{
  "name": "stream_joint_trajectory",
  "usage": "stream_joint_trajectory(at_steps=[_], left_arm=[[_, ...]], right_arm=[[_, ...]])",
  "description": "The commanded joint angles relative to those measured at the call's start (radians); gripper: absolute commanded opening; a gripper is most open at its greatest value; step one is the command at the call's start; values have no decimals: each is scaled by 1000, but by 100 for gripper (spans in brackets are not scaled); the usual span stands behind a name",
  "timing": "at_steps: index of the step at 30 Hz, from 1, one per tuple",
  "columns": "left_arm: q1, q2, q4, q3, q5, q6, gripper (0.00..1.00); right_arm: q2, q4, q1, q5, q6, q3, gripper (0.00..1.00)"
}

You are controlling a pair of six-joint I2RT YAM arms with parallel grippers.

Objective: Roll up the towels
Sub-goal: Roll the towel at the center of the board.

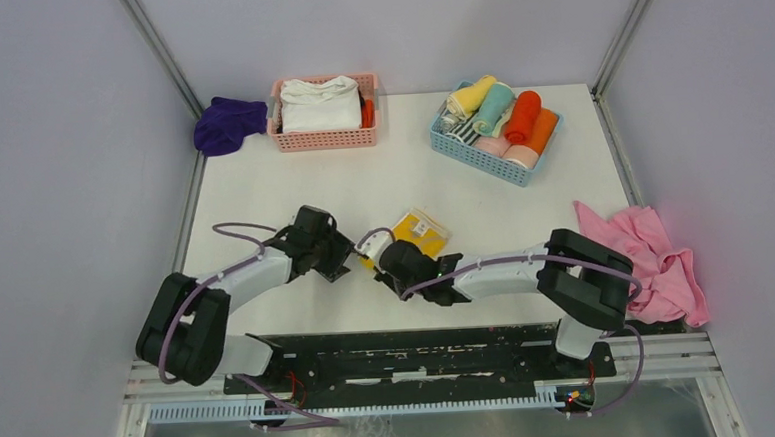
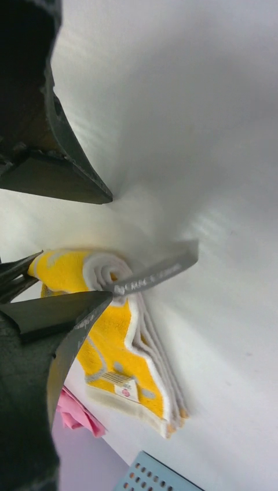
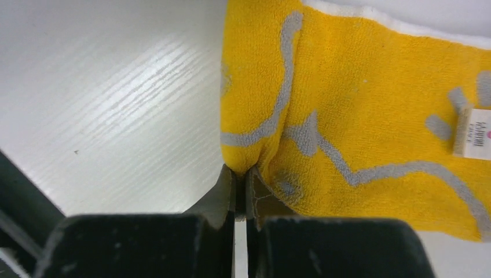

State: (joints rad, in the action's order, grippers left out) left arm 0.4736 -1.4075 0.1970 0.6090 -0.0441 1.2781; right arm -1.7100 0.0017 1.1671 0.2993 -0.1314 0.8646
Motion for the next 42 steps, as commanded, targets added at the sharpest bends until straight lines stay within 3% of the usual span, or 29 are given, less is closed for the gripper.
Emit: stream_joint_trajectory(at_steps=[1,6,10,18,25,34,38,42], left_arm=[[-68,135,64,-63,55,-58,66],[-80,293,64,-113,55,-115,74],[-80,363,-8,-162,7,-136,75],[-23,247,-244,-192,-143,-124,75],[11,114,-393,-171,-154,-101,74],[33,-93,-529,-102,-196,-88,69],[55,-175,-515,-70,-177,-91,64],[66,-241,-471,-74,-152,-69,56]], right_arm=[[19,101,-111,-410,-178,-71,3],[10,324,-241,-648,-373,-168,3],[-10,511,-334,-742,-547,-261,2],[-162,773,-493,-885,-824,-367,0],[-215,677,-584,-945,-843,-349,0],[-238,498,-614,-982,-774,-264,0],[-251,485,-621,-997,-750,-242,2],[-199,423,-620,-985,-684,-224,10]])
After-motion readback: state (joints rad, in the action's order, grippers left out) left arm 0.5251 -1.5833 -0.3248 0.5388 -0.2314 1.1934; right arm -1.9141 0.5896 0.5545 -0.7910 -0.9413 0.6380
